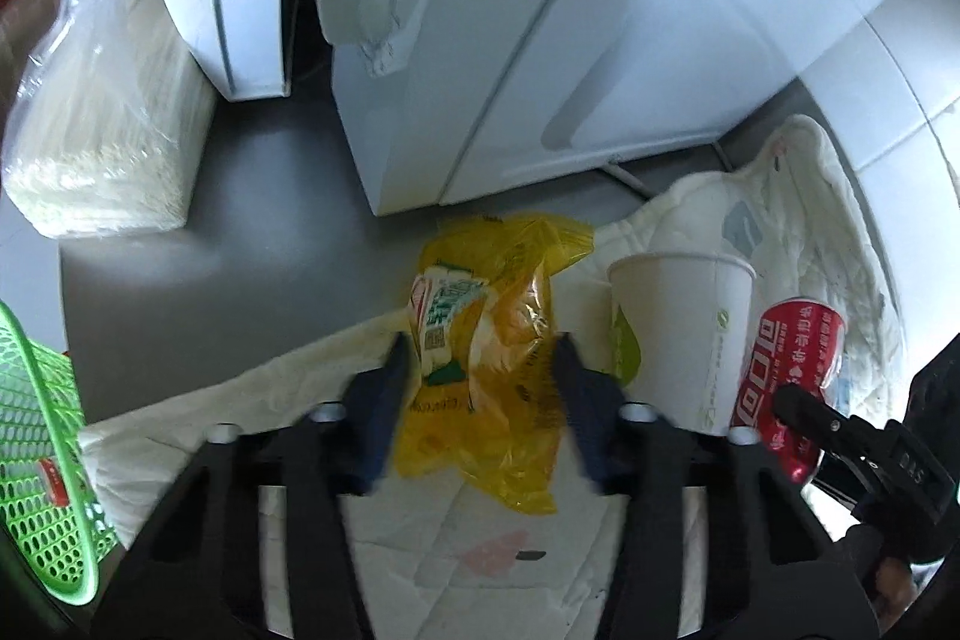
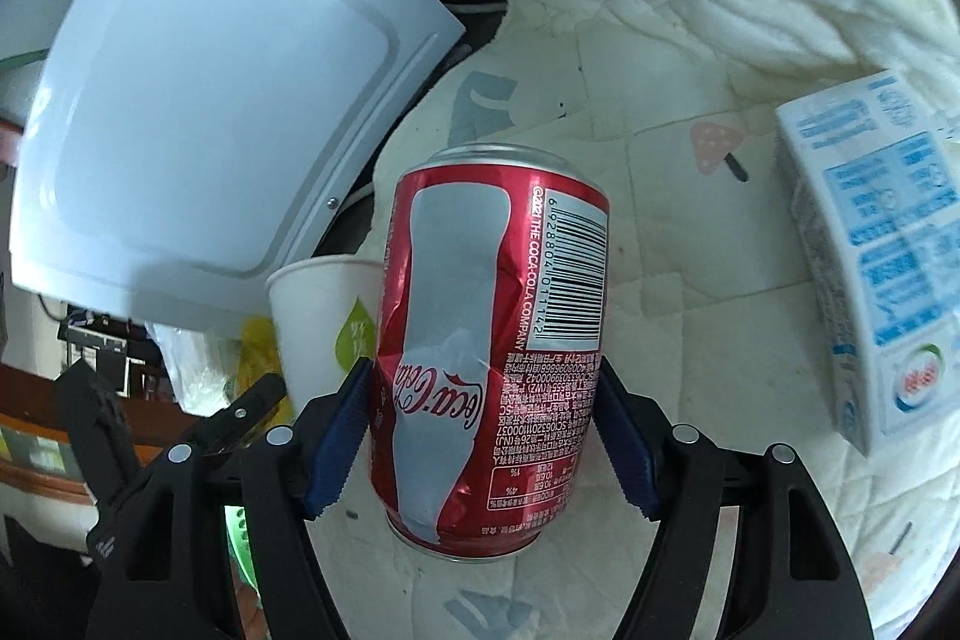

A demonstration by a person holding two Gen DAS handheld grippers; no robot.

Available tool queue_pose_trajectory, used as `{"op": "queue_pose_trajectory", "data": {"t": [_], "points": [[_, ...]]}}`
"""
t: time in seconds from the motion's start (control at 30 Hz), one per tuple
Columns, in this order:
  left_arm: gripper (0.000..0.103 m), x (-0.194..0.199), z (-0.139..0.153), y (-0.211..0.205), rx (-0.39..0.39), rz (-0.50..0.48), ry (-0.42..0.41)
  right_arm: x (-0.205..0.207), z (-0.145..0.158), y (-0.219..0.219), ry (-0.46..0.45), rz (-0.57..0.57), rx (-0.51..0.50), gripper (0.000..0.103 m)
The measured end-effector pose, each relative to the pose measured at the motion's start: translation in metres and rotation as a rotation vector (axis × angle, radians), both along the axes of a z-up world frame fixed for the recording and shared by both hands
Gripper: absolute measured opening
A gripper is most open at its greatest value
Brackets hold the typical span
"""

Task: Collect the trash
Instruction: 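Carry the bag with the left gripper while the right carries the can, drop both into basket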

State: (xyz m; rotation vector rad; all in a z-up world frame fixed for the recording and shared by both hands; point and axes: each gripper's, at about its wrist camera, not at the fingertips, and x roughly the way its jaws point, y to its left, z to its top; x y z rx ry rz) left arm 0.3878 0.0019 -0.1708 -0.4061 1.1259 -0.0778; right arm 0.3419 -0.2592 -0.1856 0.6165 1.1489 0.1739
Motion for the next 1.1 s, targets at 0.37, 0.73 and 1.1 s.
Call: {"op": "queue_pose_trajectory", "data": {"t": [0.37,0.73,1.1], "points": [[0.025,-0.044,0.016,0.018,0.008,-0.021,-0.068,-0.053,0.030,0.004,-0.091,0.077,-0.002,0.068],[0.024,-0.142,0.048,0.091,-0.061,0.091,-0.165,-0.111,0.051,0.066,-0.146,0.275,0.007,0.068],[0.024,-0.247,0.065,0.226,0.062,0.328,-0.208,-0.143,0.065,0.199,-0.189,0.551,0.020,0.068]]}}
